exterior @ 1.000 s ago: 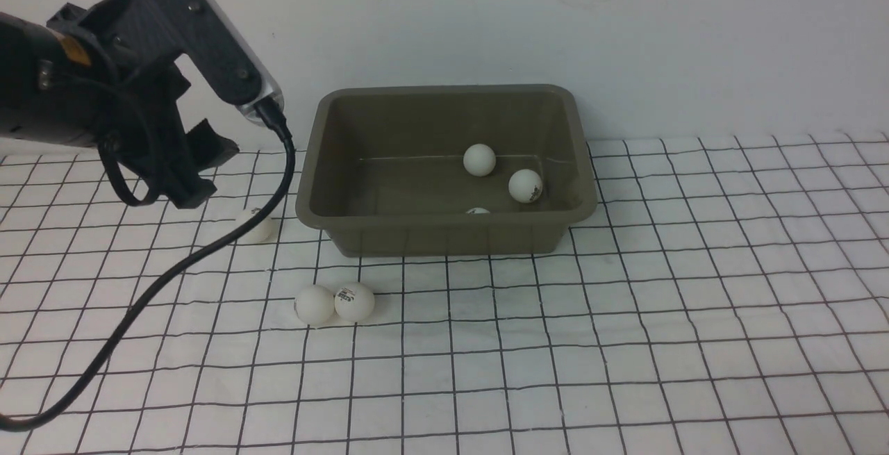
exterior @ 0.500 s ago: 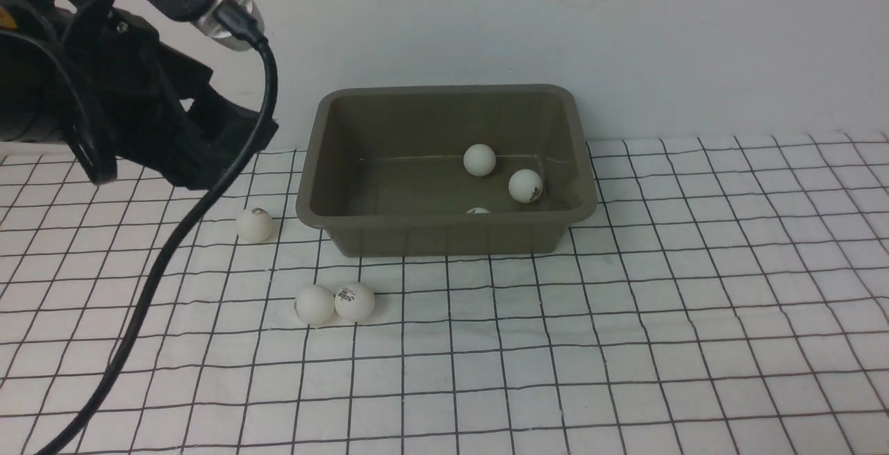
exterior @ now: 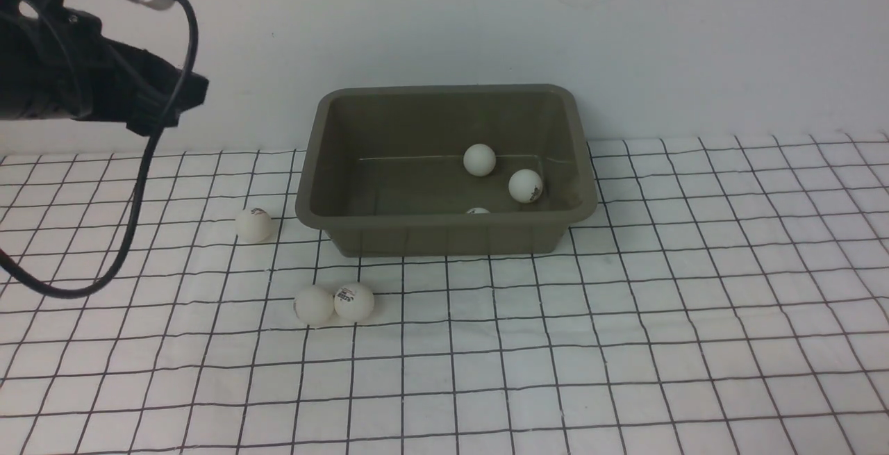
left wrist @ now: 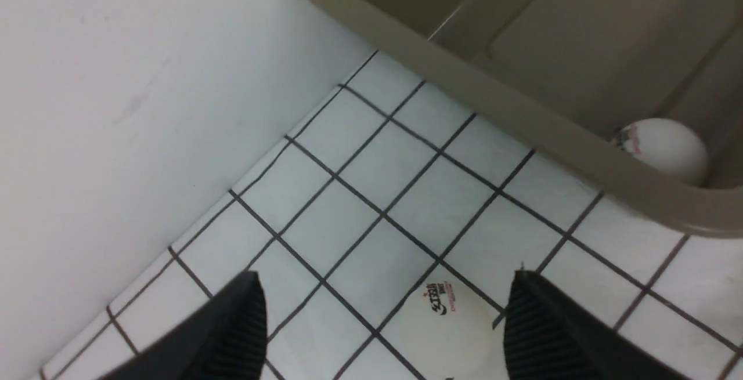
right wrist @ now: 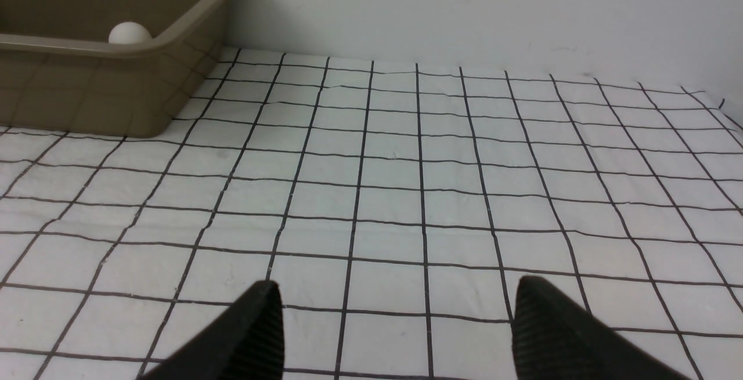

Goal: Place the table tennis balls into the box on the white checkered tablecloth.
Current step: 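Reach for and grasp a ping pong ball on the table beside the basket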

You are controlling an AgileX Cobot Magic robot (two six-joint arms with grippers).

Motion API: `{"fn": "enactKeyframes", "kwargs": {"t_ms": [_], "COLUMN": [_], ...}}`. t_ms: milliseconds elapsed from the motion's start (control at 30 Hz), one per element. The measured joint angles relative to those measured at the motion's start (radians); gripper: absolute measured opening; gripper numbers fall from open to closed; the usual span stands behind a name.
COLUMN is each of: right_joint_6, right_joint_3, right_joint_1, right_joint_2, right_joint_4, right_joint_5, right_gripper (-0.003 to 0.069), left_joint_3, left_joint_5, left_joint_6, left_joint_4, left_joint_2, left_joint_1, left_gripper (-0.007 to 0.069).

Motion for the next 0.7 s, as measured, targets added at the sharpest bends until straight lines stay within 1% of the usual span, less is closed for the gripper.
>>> {"fn": "enactKeyframes", "kwargs": {"t_ms": [67,133,167,267,433,533,700], "right_joint_6": [0.0,0.0,0.0,0.0,0.0,0.0,0.001], "right_joint_3": [0.0,0.0,0.0,0.0,0.0,0.0,0.0], "right_joint_1": [0.0,0.0,0.0,0.0,0.0,0.0,0.0], "right_joint_2": [0.0,0.0,0.0,0.0,0.0,0.0,0.0], "right_joint_4": [0.0,0.0,0.0,0.0,0.0,0.0,0.0], "right_joint_5": [0.0,0.0,0.0,0.0,0.0,0.0,0.0], "right_gripper": [0.0482,0.0482,0.0482,0.0482,0.0482,0.0482,0.0482], "left_joint_3": [-0.025,-0.058,-0.085,-0.151,-0.227,-0.233,-0.237], "left_joint_5": [-0.004,-0.003,0.011,0.066,0.127,0.136,0.136], "left_joint_6": [-0.028,-0.088,-0.143,-0.259,-0.426,-0.451,-0.457], "left_joint_4": [0.0,0.022,0.047,0.13,0.25,0.263,0.261], "left_joint_2": [0.044,0.097,0.13,0.189,0.262,0.284,0.314], "left_joint_1": [0.001,0.001,0.001,0.001,0.001,0.001,-0.005], "left_gripper": [0.0492,0.0492,0.0492,0.0492,0.0492,0.0492,0.0492]}}
